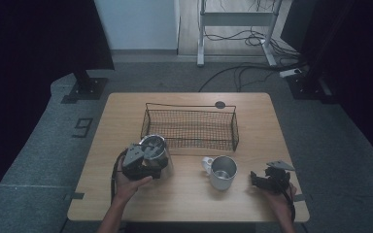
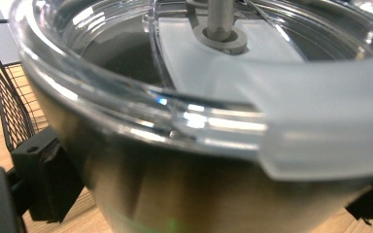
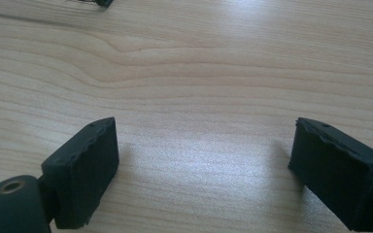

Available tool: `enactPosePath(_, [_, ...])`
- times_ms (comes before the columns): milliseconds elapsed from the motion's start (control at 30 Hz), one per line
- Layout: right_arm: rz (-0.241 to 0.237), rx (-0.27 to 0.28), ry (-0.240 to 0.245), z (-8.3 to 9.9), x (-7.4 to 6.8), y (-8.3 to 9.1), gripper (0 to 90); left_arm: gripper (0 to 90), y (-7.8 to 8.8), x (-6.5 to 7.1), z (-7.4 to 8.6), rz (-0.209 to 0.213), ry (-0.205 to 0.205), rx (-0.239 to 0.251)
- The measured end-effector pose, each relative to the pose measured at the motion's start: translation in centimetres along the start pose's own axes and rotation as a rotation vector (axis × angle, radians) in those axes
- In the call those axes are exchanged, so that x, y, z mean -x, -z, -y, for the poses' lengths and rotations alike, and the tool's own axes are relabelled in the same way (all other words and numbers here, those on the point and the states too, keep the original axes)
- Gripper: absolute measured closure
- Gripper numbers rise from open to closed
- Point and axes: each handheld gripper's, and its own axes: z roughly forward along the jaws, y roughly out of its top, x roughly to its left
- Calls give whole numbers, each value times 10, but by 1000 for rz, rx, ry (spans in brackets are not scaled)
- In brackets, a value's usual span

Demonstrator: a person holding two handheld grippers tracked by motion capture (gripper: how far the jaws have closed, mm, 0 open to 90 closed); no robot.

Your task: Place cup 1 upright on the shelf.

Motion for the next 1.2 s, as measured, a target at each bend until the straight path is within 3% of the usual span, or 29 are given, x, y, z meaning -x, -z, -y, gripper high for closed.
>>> enactPosePath(833, [2, 1, 2, 0, 1, 0, 110, 41, 2, -13, -2, -14, 50, -1])
enactPosePath(1200, [5, 1, -2, 0, 1, 0, 112, 41, 3, -14, -11, -28, 48, 4])
